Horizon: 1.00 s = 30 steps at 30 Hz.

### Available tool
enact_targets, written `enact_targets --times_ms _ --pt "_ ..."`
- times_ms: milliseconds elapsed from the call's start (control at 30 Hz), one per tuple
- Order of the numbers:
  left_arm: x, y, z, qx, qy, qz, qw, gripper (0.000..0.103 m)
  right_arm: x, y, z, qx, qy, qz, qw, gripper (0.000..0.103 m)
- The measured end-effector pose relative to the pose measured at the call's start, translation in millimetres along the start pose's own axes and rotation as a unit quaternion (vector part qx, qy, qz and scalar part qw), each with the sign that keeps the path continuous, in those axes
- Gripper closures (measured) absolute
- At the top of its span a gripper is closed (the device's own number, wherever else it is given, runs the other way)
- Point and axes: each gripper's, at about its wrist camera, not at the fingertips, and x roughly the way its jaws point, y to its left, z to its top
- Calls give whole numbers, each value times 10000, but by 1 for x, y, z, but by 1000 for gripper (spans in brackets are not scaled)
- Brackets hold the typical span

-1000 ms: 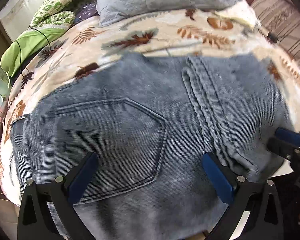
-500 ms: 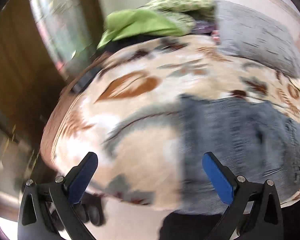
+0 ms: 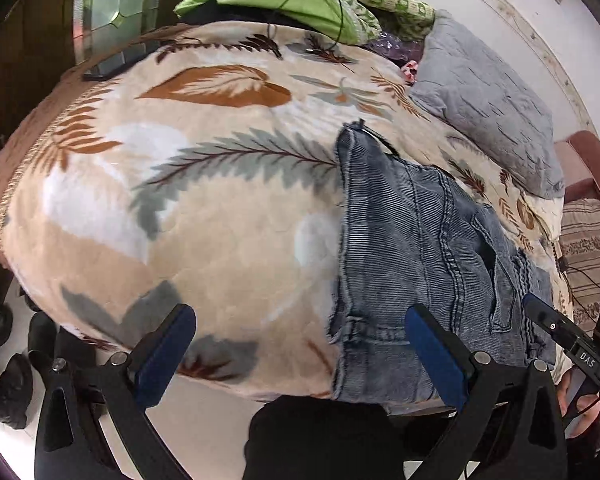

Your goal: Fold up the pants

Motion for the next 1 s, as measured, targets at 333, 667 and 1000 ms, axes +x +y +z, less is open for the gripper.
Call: enact_targets --times_ms 333,667,1000 --pt "37 -26 23 483 161 -600 9969 27 -3 -19 3 279 -72 -197 9994 63" --pt "45 -27 34 224 375 -977 9943 45 -4 -34 6 486 -155 -433 9978 63" --pt "47 -57 33 763 321 -828 9931 76 -11 -43 8 632 -328 -450 9964 63"
